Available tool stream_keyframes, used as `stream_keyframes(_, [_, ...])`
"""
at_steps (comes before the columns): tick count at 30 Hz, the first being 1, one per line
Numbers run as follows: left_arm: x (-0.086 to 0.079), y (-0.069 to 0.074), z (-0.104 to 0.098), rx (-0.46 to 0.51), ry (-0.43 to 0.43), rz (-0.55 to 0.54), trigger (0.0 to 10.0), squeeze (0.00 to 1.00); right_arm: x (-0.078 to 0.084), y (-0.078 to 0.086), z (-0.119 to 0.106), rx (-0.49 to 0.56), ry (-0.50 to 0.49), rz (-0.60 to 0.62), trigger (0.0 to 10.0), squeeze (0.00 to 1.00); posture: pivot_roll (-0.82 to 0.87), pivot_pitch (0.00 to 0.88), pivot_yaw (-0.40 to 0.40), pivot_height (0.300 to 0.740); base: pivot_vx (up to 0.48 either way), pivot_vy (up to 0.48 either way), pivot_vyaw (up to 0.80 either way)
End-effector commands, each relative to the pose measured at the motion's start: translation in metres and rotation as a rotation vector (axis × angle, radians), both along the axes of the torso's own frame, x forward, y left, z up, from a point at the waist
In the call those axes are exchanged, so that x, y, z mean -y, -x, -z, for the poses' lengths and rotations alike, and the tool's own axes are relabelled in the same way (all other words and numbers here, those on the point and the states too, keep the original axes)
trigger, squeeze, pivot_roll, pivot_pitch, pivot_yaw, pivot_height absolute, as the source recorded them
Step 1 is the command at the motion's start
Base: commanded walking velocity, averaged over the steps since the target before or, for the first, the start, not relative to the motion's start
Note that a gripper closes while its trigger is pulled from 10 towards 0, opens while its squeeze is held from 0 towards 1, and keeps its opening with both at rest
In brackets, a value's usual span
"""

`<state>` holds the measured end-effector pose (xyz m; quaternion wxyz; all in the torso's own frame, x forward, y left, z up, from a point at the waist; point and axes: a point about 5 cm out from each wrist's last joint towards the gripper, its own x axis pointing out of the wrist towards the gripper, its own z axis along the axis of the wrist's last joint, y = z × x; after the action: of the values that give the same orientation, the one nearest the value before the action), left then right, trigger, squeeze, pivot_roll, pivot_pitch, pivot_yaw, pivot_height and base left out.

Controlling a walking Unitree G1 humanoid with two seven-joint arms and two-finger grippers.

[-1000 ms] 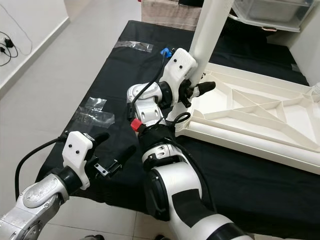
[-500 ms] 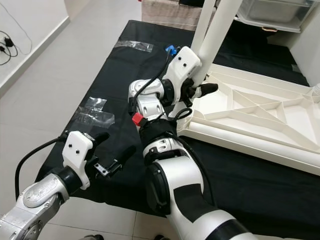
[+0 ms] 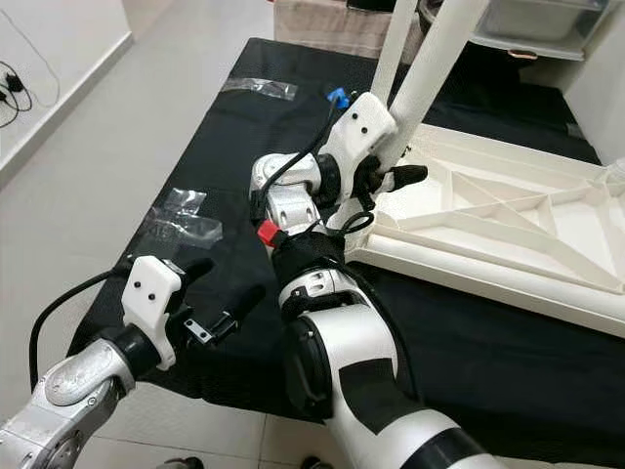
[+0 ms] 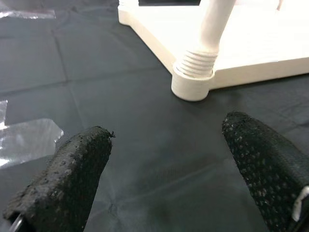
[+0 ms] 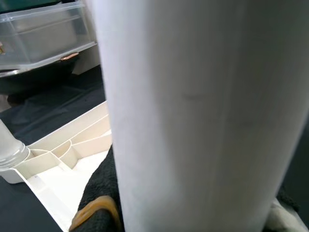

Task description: Building children table

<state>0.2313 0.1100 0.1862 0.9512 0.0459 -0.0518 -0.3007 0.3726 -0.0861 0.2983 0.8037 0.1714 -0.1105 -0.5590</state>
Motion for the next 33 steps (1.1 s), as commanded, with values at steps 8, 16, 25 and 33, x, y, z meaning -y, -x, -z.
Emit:
stream_keyframes(8, [0.004,-0.002,0.003,-0.003,-0.004,0.013,10.0,0.00,0.007,0.003,-0.039,0.187,0.060,-0.030,10.0,0.00,0.15,0.211,-0.082,0.740,0.000,0.000,0.00])
stream_keyframes(16, [0.001,-0.006,0.002,-0.001,-0.032,0.008,10.0,0.00,0.006,-0.009,-0.035,0.264,0.070,-0.488,10.0,0.00,0.14,0.199,-0.076,0.740,0.000,0.000,0.00])
stream_keyframes(25, [-0.001,-0.025,0.000,0.021,-0.119,-0.027,10.0,0.00,-0.001,0.001,-0.019,0.396,0.028,-0.973,10.0,0.00,0.12,0.171,-0.062,0.740,0.000,0.000,0.00])
stream_keyframes(33, [-0.002,-0.059,-0.007,0.065,-0.237,-0.106,10.0,1.00,0.000,0.017,0.002,0.461,-0.038,-1.243,10.0,0.00,0.12,0.158,-0.054,0.740,0.000,0.000,0.00])
